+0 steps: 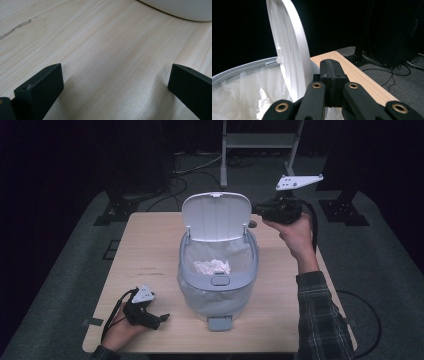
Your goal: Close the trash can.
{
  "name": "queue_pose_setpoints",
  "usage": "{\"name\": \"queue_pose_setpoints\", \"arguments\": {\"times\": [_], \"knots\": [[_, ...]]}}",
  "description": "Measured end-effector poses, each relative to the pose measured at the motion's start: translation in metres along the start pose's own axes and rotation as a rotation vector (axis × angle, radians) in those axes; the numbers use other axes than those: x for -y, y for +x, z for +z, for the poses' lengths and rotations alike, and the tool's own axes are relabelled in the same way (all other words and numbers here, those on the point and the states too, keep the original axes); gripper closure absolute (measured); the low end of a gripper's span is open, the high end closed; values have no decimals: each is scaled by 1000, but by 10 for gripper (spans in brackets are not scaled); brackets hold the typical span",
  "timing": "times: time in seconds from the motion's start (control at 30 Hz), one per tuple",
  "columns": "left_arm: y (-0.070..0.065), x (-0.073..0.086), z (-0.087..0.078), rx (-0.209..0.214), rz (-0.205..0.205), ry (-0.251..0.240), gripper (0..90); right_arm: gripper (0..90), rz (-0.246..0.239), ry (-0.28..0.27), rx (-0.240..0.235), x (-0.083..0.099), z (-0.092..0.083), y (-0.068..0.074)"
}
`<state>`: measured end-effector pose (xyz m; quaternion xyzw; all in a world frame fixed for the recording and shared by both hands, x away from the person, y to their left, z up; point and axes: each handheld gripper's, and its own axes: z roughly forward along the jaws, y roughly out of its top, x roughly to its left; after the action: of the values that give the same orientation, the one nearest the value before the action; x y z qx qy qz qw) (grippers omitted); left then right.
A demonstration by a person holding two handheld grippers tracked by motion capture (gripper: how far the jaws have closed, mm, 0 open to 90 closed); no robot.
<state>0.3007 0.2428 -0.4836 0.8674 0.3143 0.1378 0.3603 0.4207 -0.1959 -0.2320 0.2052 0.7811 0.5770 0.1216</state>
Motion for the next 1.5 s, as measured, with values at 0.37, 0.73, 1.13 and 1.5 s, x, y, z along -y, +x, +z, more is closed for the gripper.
{"name": "queue_pose_setpoints", "arguments": {"times": [0.37,0.73,1.13,1.5], "knots": [[0,0,0,1,1,0,0,900,-33,7,-79,4,-7,9],[0,0,0,0,1,0,0,900,-73,31,-124,9,-11,29],[0,0,0,-1,1,0,0,900,-132,65,-179,7,-16,62],[0,0,0,-1,1,0,0,900,-171,100,-261,14,-5,93]]}}
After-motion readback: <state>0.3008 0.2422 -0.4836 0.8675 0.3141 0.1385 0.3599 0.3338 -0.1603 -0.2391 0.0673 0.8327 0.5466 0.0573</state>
